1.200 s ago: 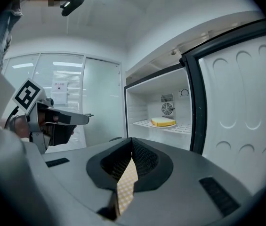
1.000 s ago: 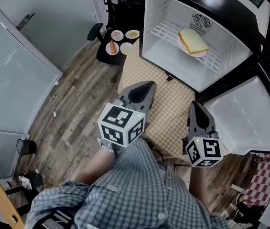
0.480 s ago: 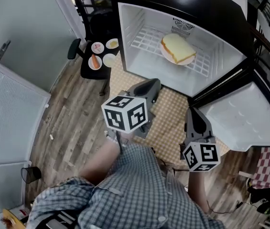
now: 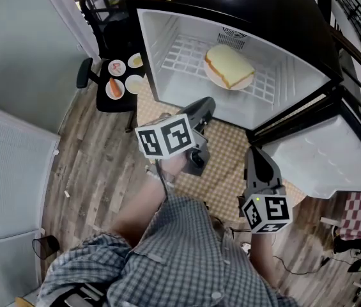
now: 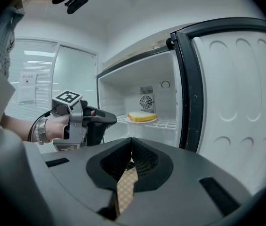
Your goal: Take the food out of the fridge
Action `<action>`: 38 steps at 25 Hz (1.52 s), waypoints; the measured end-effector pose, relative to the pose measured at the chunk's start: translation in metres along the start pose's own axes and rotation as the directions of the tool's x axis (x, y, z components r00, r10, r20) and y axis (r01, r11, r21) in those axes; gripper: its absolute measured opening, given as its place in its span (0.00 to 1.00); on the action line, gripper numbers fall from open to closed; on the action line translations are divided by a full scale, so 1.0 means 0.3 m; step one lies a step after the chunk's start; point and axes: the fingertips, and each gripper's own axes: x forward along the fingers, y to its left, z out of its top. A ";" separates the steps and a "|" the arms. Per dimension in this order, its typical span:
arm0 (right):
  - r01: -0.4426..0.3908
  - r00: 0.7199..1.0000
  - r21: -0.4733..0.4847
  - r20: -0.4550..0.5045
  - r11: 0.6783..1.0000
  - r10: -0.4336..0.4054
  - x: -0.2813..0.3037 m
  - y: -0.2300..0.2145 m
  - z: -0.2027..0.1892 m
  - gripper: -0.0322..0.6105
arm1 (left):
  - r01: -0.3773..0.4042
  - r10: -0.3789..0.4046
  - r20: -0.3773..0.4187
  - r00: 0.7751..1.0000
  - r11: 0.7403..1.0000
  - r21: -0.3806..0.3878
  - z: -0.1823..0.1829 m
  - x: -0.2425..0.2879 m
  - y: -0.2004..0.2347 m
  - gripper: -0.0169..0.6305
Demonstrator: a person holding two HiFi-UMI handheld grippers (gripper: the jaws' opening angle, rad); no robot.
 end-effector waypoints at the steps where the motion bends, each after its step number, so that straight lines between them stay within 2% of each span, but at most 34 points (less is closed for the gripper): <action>1: 0.004 1.000 0.002 -0.004 1.000 -0.004 0.003 -0.002 -0.003 0.06 | 0.007 -0.007 0.003 1.000 1.000 -0.023 0.004 0.013 0.006 0.04; 3: 0.011 1.000 0.006 -0.012 1.000 -0.011 0.009 -0.003 -0.010 0.06 | 0.018 -0.017 0.006 1.000 0.997 -0.069 0.009 0.040 0.020 0.04; 7: 0.020 0.999 0.009 -0.026 1.000 -0.020 0.018 -0.005 -0.025 0.06 | 0.039 -0.037 0.014 0.999 0.986 -0.162 0.015 0.095 0.049 0.12; 15: 0.047 0.998 0.016 -0.046 0.999 -0.046 0.022 -0.030 -0.042 0.06 | 0.025 -0.020 0.023 1.000 0.958 -0.285 0.017 0.169 0.115 0.16; 22: 0.069 0.997 0.018 -0.044 0.997 -0.069 0.018 -0.049 -0.042 0.07 | 0.026 -0.019 0.026 0.999 0.935 -0.355 0.015 0.216 0.132 0.16; 29: 0.089 0.995 0.021 -0.047 0.996 -0.088 0.014 -0.067 -0.047 0.06 | 0.041 -0.016 0.058 0.998 0.891 -0.452 0.026 0.239 0.143 0.14; 33: 0.091 0.995 0.021 -0.044 0.996 -0.090 0.017 -0.061 -0.043 0.06 | 0.068 -0.040 0.068 0.997 0.866 -0.495 0.028 0.235 0.142 0.12; 35: 0.089 0.995 0.021 -0.043 0.996 -0.088 0.020 -0.057 -0.043 0.06 | 0.076 -0.048 0.068 0.997 0.865 -0.497 0.034 0.236 0.138 0.08; 38: 0.085 0.995 0.023 -0.045 0.996 -0.084 0.025 -0.052 -0.047 0.06 | 0.072 -0.050 0.058 0.997 0.872 -0.485 0.037 0.238 0.135 0.08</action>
